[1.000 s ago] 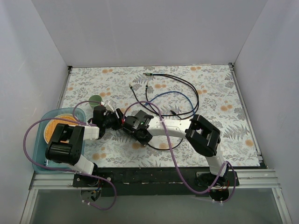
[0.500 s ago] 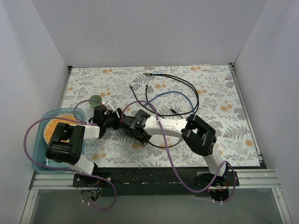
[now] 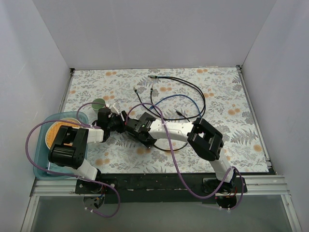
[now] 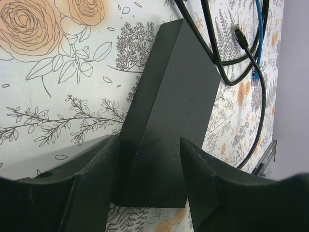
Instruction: Insert the plug into the switch port
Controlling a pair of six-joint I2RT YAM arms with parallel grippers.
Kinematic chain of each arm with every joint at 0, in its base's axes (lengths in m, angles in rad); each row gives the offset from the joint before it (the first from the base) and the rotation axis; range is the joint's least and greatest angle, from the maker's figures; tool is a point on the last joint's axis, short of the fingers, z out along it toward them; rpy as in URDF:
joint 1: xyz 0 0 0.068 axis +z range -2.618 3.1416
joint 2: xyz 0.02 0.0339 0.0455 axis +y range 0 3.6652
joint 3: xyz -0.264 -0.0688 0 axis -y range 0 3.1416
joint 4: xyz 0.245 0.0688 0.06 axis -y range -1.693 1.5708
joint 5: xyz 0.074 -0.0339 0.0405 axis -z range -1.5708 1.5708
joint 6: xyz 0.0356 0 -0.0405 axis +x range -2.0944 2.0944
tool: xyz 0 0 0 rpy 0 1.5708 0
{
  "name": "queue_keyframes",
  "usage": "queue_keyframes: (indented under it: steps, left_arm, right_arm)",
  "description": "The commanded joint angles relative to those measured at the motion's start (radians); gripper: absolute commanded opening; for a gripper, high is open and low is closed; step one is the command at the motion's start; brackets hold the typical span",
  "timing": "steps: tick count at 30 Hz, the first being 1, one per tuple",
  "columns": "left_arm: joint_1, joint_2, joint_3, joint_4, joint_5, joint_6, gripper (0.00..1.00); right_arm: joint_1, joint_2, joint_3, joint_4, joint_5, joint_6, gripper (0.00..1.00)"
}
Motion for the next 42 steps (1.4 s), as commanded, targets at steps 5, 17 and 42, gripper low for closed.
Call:
queue_keyframes:
  steps: [5, 17, 42]
  left_arm:
    - [-0.099, 0.018, 0.019, -0.066, 0.184, -0.009, 0.48]
    - [-0.181, -0.014, -0.015, -0.08, 0.182, -0.033, 0.33]
    - [-0.329, -0.085, -0.095, -0.187, 0.098, -0.121, 0.28]
  right_arm:
    - [-0.002, -0.02, -0.064, 0.307, 0.007, -0.022, 0.01]
    - [-0.051, -0.161, -0.164, 0.522, -0.012, 0.029, 0.01]
    - [-0.071, -0.187, -0.201, 0.623, -0.01, 0.043, 0.01]
